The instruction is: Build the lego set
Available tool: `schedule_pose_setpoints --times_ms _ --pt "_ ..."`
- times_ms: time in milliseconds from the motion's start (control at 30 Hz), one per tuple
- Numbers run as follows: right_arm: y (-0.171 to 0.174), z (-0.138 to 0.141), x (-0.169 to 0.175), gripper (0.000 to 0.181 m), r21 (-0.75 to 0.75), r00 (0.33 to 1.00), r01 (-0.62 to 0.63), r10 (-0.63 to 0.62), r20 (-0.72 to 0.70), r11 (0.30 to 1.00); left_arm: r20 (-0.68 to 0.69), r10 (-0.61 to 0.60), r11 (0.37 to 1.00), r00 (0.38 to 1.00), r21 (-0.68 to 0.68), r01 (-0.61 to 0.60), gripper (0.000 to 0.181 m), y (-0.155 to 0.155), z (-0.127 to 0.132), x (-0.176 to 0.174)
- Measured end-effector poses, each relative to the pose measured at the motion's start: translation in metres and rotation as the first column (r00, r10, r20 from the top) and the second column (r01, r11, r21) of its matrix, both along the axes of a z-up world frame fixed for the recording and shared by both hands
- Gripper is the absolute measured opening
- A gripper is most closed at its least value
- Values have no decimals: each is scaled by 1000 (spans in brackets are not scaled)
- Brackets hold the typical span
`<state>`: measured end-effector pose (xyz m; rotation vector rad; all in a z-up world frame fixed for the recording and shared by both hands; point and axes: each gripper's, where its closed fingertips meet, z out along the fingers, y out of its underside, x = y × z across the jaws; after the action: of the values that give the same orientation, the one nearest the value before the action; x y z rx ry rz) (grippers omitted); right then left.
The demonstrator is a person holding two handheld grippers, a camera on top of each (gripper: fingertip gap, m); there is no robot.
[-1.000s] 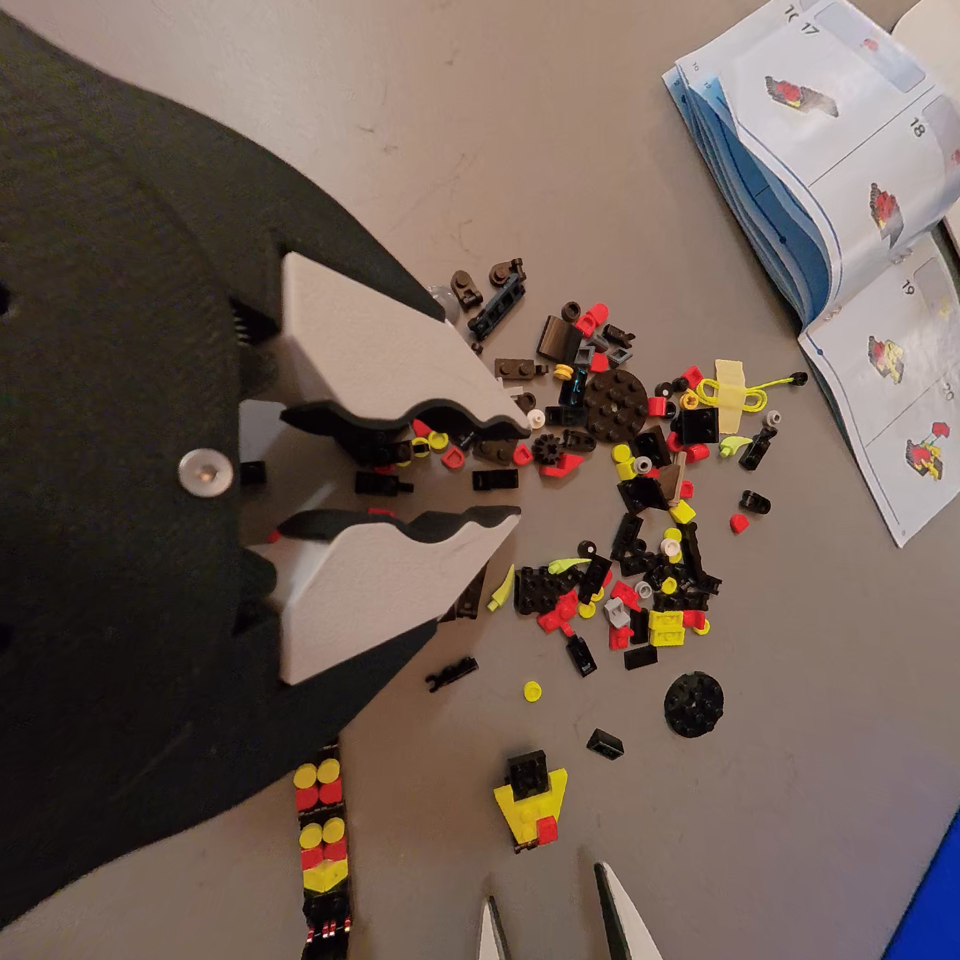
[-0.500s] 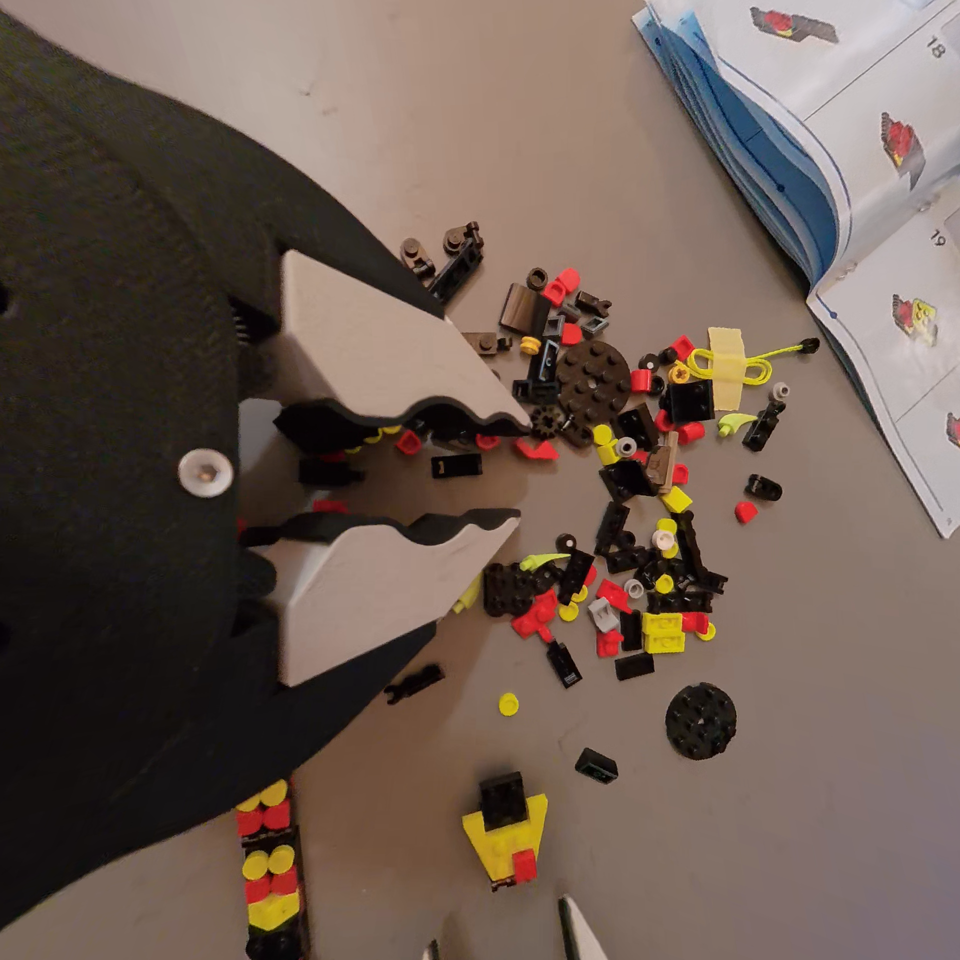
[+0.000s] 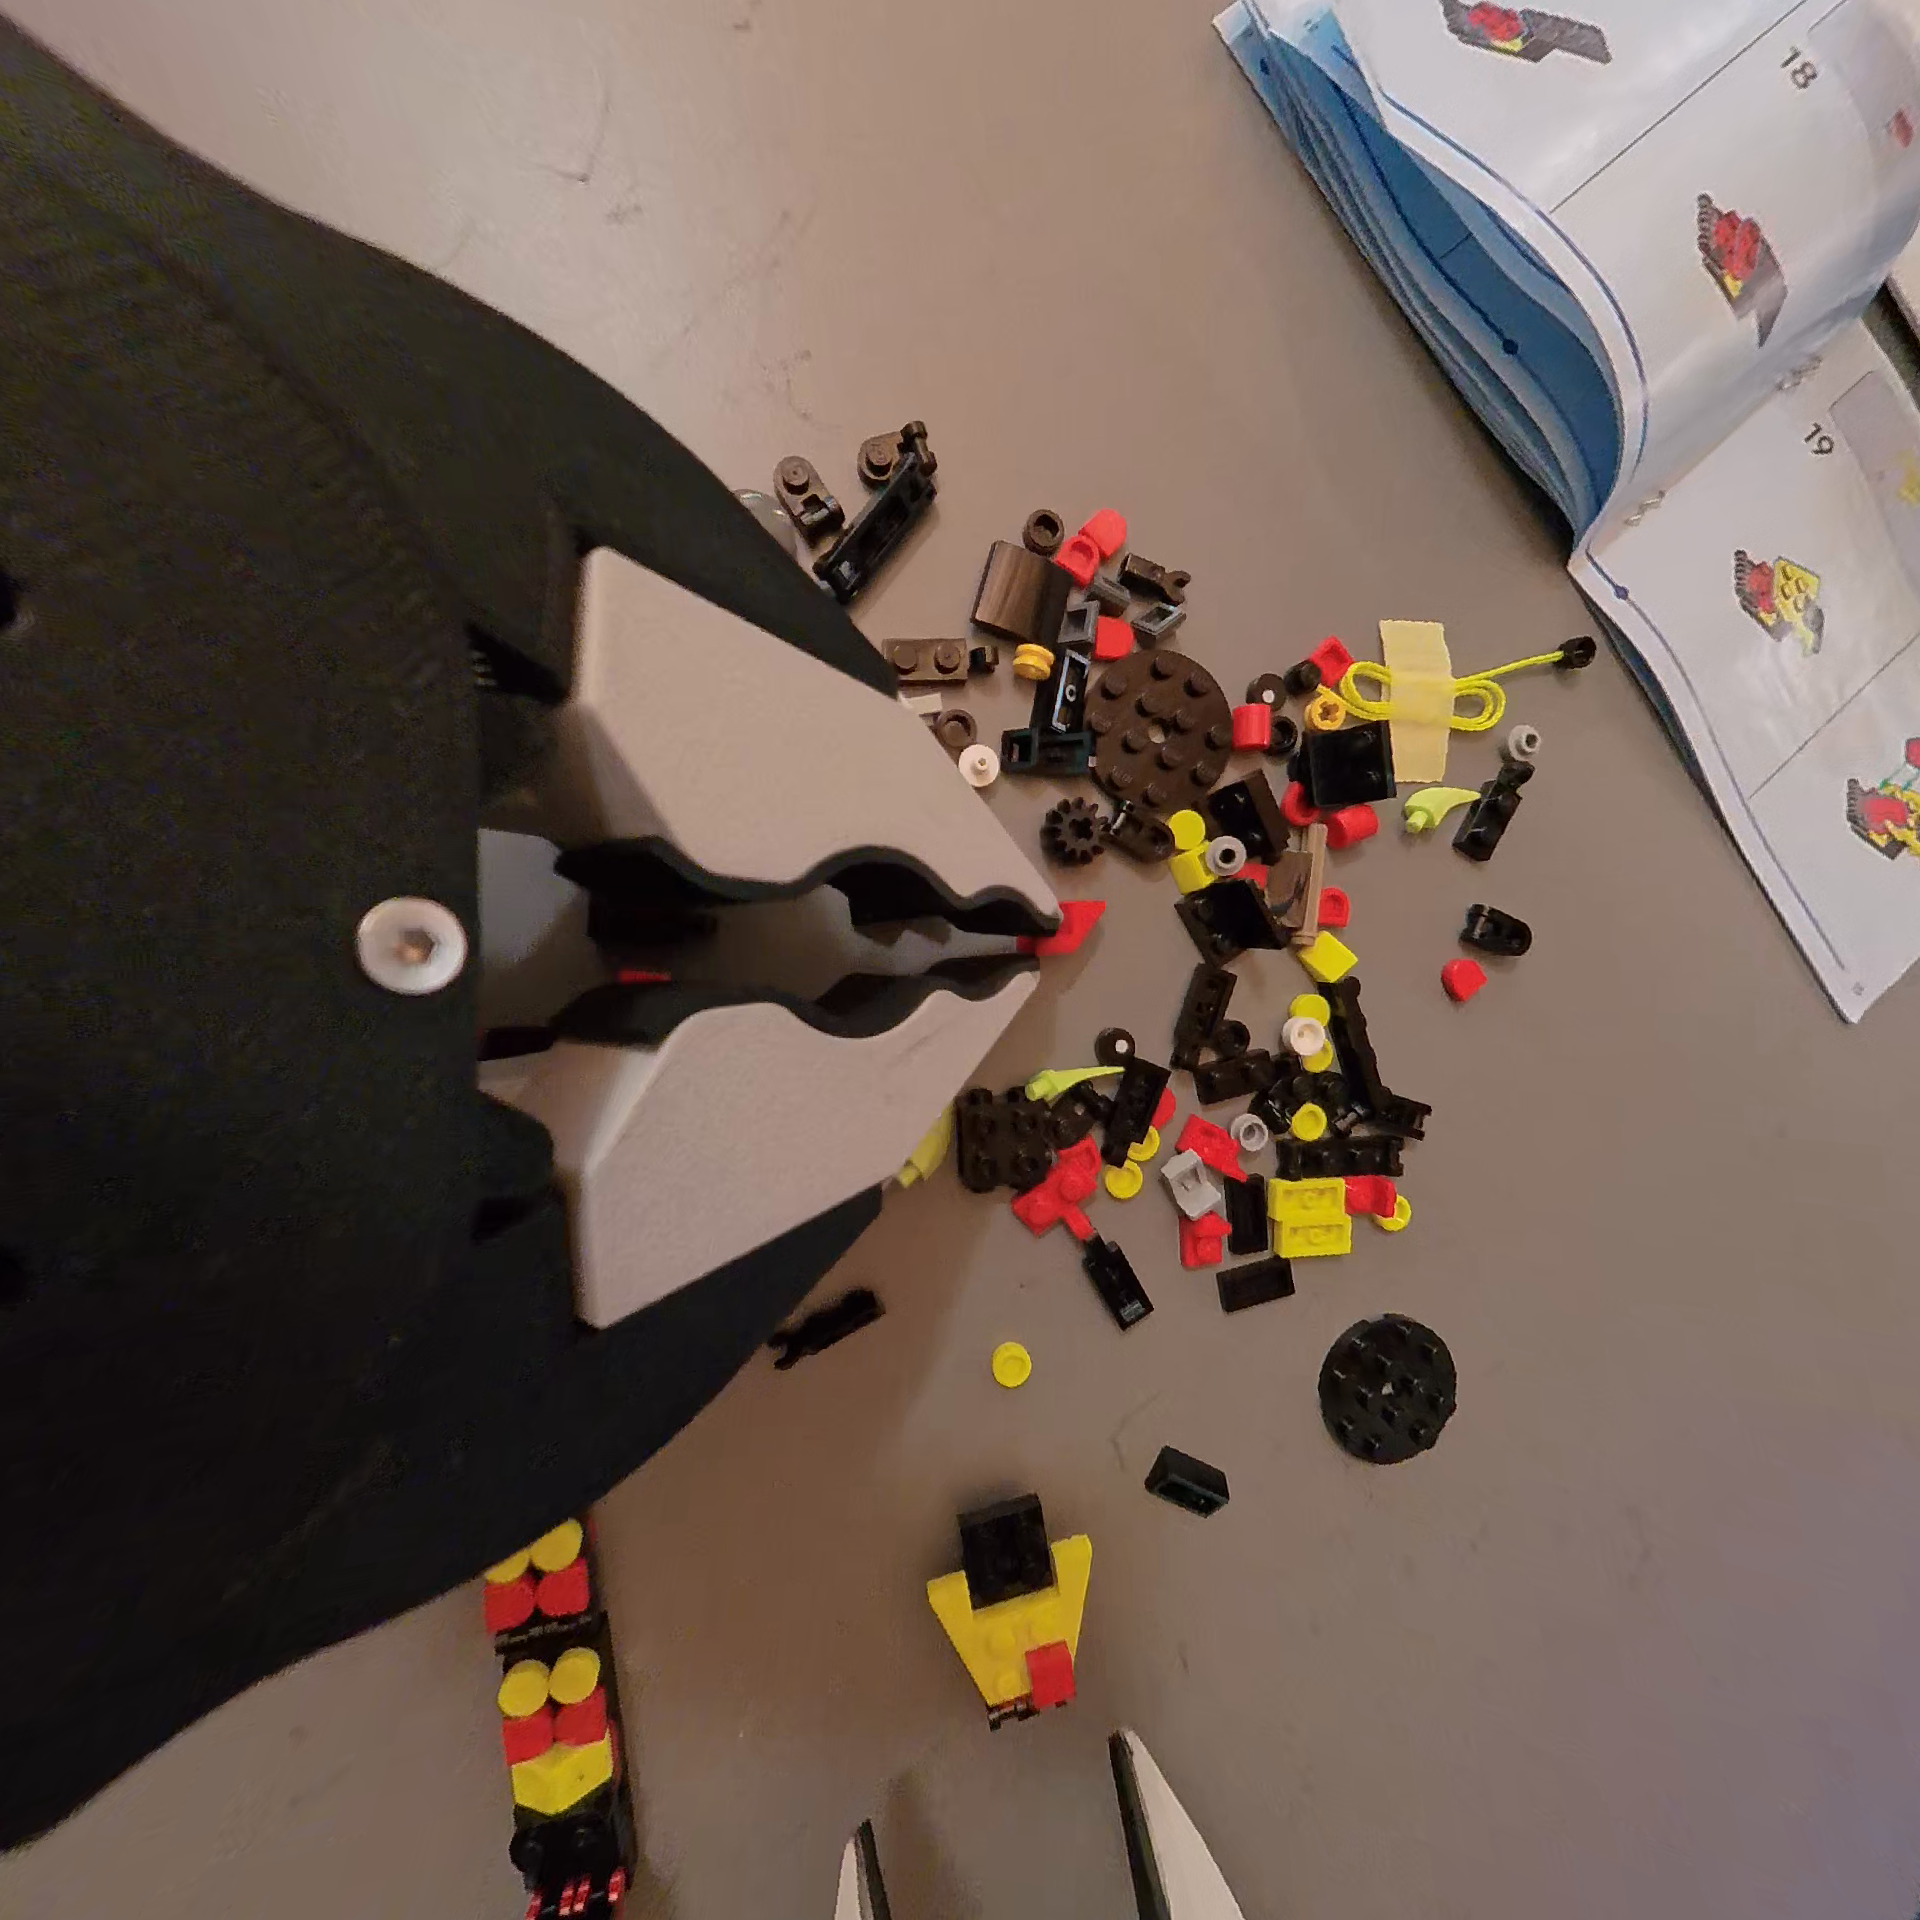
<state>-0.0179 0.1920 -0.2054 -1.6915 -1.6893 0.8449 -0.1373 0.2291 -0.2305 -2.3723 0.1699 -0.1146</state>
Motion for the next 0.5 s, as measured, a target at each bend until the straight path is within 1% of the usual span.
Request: schedule_pose_setpoints --times_ms 200,300,400,433,500 --pt "3 4 0 38 23 1000 4 -4 -14 1000 19 -14 1000 1000 20 14 1 -1 9 5" --pt "9 17 0 33 70 997 12 -8 -70 997 75 -52 998 996 33 49 0 -5 21 15" --pt "9 35 -2 31 115 987 -6 24 -156 993 221 -130 991 967 7 131 0 -17 33 40" --pt "6 40 -2 30 128 983 -24 46 -176 991 281 -158 986 947 -7 167 0 -23 36 49" --pt "-3 46 -3 30 154 973 -73 104 -207 985 424 -212 967 881 -42 252 1 -37 43 70"
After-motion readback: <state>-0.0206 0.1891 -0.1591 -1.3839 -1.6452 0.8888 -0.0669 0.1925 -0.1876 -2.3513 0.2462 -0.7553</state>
